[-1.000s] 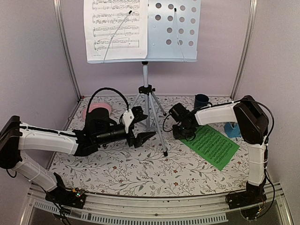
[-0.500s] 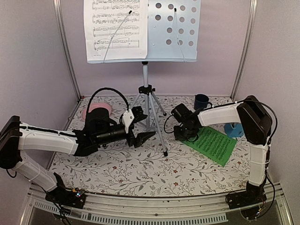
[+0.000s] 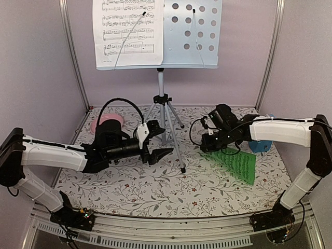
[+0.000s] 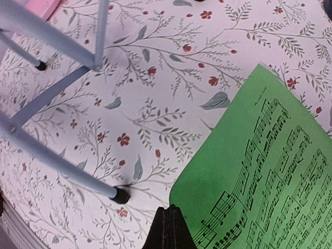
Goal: Set up the instrument practice props
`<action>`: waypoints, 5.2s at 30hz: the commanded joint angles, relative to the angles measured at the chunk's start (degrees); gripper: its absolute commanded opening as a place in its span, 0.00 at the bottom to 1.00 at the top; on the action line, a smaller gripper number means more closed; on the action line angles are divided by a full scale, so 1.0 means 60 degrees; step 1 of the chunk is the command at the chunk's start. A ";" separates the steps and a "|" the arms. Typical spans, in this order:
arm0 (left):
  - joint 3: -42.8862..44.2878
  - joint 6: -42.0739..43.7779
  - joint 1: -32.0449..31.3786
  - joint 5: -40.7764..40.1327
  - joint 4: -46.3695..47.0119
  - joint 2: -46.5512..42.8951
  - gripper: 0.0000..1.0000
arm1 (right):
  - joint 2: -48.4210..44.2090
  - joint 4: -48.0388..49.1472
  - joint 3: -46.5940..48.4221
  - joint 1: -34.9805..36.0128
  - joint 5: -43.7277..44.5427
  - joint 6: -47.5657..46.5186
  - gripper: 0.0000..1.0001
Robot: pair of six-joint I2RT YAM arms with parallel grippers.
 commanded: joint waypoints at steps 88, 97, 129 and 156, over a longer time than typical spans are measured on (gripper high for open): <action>-0.1586 0.5613 -0.3073 -0.3473 -0.0194 0.3768 0.01 | 0.3114 0.3790 -0.0292 -0.3975 -1.0306 -0.4881 0.58; -0.1675 0.5611 -0.3066 -0.4121 0.0190 0.3361 0.06 | 0.1258 0.2570 -0.0464 -0.3751 -0.9071 -0.5033 0.00; -0.1696 0.5594 -0.3041 -0.3925 0.0168 0.3199 0.10 | 0.2247 0.3710 -0.1299 -0.3845 -1.0101 -0.5482 0.60; -0.1409 0.1424 -0.2763 -0.2712 -0.2956 -0.2042 0.67 | -0.1828 -0.1090 0.1901 -0.2276 -0.7025 -0.6850 0.00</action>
